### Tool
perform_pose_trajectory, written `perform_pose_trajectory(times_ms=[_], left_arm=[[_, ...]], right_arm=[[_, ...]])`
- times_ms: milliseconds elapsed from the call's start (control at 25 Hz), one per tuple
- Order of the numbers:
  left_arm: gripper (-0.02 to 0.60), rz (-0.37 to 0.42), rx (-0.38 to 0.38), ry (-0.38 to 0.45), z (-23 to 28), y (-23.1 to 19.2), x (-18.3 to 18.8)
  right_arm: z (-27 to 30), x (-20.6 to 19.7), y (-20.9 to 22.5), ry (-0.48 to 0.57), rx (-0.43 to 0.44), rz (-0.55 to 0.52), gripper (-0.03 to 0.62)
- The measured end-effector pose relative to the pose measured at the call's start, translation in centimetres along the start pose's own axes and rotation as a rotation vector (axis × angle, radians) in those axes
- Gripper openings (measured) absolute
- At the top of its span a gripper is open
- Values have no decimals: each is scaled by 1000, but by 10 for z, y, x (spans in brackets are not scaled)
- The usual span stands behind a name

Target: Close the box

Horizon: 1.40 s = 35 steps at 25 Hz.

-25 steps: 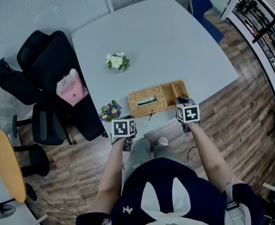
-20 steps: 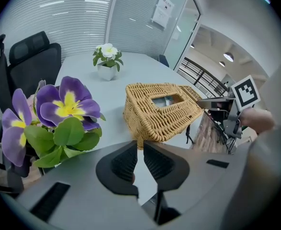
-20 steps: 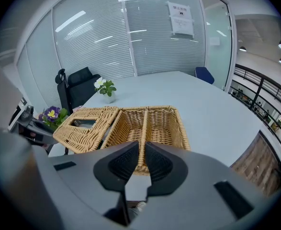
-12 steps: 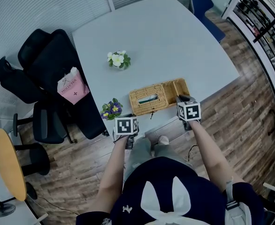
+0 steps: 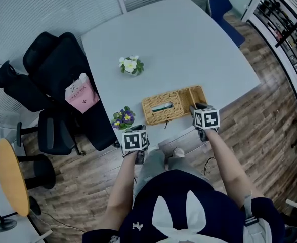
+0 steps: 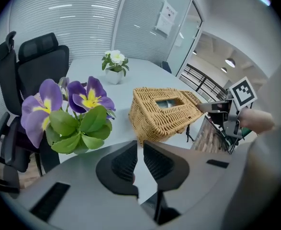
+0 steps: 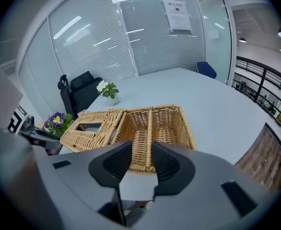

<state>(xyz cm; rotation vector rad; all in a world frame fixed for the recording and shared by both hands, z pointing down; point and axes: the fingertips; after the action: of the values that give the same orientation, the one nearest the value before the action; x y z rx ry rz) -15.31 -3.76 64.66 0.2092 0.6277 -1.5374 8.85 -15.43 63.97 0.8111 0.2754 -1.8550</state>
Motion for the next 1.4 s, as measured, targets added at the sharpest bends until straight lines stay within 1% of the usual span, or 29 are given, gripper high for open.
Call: perform_pose_trajectory(times_ms=[120,280,520,720,840,1000,1120,1240,1400], left_arm=[[54,-1,-13,28,-7,2,5],[52,3,-17,60,-19,3,13],[53,8,-34,117,-34,10,25],[52,19,-51,163,-43,23,33],[50,37,-61,189,-48,31,38],[35,83,-59,214,-54,40,41],[29,105,-60,223,-57,47,42],[26,100,-79,234,-59,52,44],[25,70,-105,253,-61,58,45]], right_arm=[[-3,0,-3,21,-4,-6,147],[-20,13,-9,98,-26,-35,146],[-41,21,-35,155,17,-62,139],[-58,24,-59,184,69,-76,121],[-65,25,-73,195,96,-89,96],[-73,23,-88,192,128,-96,52],[-77,20,-98,185,151,-94,6],[-79,16,-106,176,170,-102,6],[-81,10,-116,169,193,-113,5]])
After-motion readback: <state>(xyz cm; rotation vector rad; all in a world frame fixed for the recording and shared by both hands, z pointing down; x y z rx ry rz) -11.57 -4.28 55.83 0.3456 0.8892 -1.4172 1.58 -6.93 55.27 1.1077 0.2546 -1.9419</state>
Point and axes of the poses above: the fingertips, and each gripper's own axes: z forward along the fingers, y to its right, x out of its top, and after that the axes turned 1 degree about -z, right-handed
